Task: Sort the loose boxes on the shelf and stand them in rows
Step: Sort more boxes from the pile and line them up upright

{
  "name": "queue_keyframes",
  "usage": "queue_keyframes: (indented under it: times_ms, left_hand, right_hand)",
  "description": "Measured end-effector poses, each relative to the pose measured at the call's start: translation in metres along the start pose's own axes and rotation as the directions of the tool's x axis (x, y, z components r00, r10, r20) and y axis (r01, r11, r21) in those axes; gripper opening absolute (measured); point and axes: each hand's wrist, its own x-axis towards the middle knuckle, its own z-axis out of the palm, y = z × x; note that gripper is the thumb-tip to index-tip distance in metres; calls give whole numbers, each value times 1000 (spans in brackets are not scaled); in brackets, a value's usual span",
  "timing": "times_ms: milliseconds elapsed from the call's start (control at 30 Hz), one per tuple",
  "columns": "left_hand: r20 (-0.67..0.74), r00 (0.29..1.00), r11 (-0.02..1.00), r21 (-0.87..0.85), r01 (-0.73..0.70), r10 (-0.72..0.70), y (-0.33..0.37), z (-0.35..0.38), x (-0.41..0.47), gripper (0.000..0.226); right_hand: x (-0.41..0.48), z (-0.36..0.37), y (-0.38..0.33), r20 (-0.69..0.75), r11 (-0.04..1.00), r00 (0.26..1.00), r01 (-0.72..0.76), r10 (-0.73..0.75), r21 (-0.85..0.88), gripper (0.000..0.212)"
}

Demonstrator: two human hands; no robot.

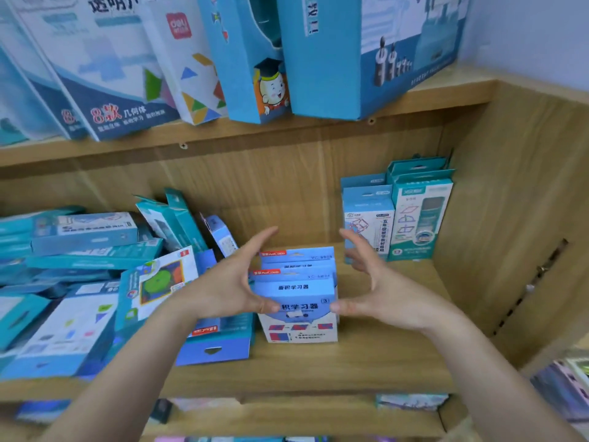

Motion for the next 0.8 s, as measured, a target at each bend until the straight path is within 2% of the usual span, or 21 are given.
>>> queue_keyframes:
  times_ms: [67,100,200,367,467,533,633,800]
  left_hand:
    - [-30,999,980,-197,23,-30,-12,3,0,111]
    - [-29,999,971,-238,28,-36,-15,5,0,110]
    - [-23,999,976,-213,39,-45,-19,14,1,108]
    - [-97,994,973,-229,18,-41,-15,22,5,97]
    - [-167,986,986,-167,-28,0,-12,29,6,89]
    - [-246,969,991,-116,-62,31,-13,33,8,88]
    - [-347,937,995,-61,-76,51,-19,38,8,91]
    - [-384,920,996,48,-72,84,-23,52,2,87]
  right_hand:
    - [5,14,2,-1,996,1000,-4,4,-89,113]
    - [8,19,4,-9,994,1000,-5,4,-109,112]
    - [14,30,8,-55,994,998,9,-15,-114,104]
    - [15,35,15,-175,997,983,43,-53,-64,87]
    - [15,34,17,-207,998,976,68,-69,-14,82]
    - [16,28,19,-167,998,984,61,-60,3,77]
    - [17,16,19,-74,997,996,54,-50,50,57]
    - [22,14,10,-107,959,994,55,-26,277,27]
